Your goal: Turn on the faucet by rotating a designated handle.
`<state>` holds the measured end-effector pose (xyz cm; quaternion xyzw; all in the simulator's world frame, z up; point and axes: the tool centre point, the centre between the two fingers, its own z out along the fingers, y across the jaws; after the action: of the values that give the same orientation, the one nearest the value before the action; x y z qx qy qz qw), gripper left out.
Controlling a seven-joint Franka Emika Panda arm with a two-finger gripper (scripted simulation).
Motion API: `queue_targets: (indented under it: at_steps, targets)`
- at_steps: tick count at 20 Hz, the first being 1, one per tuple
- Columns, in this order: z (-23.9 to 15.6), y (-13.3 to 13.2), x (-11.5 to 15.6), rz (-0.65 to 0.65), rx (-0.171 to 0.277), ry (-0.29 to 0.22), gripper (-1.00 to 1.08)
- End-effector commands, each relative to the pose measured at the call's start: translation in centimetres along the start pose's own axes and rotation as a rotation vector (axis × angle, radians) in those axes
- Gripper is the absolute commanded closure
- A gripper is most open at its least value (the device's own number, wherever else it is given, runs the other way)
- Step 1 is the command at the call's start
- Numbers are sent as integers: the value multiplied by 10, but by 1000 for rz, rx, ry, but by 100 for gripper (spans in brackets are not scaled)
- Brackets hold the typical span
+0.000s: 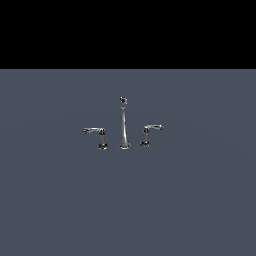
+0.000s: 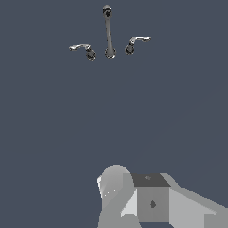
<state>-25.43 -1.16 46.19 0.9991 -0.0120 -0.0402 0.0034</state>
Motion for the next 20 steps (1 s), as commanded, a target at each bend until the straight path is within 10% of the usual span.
queue_targets:
  at_steps: [1, 20]
  targets:
    - [0, 0, 0, 0, 0, 0, 108]
    - [55, -23, 54, 219, 12, 8, 108]
